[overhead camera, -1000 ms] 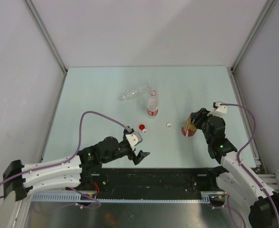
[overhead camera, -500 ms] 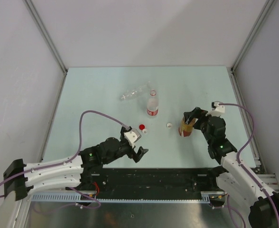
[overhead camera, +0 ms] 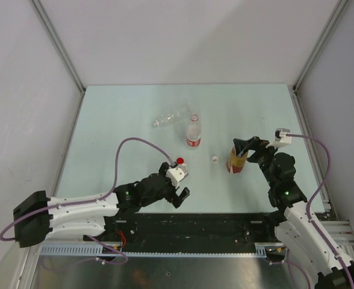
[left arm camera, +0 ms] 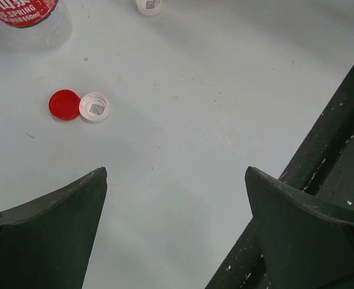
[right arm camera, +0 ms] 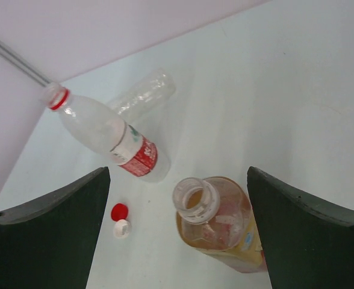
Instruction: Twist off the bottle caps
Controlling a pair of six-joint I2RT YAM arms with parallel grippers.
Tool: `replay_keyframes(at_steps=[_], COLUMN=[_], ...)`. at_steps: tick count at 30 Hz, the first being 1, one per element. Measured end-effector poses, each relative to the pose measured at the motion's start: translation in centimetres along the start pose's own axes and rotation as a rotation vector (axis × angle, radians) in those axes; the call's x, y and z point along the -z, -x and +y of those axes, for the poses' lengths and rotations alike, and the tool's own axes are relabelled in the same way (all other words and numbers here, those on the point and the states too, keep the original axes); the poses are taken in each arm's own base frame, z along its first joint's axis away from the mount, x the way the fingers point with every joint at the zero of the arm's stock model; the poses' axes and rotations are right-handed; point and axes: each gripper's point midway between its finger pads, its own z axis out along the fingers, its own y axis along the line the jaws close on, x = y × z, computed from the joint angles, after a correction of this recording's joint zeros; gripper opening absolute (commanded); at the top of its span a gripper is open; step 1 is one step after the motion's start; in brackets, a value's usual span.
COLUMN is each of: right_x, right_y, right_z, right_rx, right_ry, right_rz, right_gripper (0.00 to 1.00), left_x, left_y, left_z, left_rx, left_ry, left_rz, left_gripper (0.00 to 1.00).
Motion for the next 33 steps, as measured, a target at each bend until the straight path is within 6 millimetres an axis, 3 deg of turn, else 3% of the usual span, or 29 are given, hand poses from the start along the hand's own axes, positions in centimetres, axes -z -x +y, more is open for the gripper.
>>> replay_keyframes(at_steps=[6, 19, 28, 33], right_x=[0.5, -0.1, -0.1, 0.5], right_y=[1.1, 0.8, 1.9, 2.9], right_z=[1.3, 0.7, -1.4, -2.6], right_rx=[0.004, 0.062, 0.031, 0.013], right_ry=[0.062, 0.054, -0.050, -0.120], right_rz=[-0.035, -0.022, -0.069, -0.108], right_gripper=[0.99, 0.99, 0.99, 0.99], left_x=[-1.2, -2.7, -3.0, -2.3], left_y=[-0.5, -1.6, -2.4, -1.3], left_z=[-0.2, 1.4, 5.4, 8.4], left_rx=[-0.011, -0.028, 0.092, 0.240], left_ry=[0.006, 0.109, 0.223, 0.267], left_rz=[0.050, 0.114, 0.144, 0.094], left_gripper=[1.00, 0.99, 0.99, 0.99])
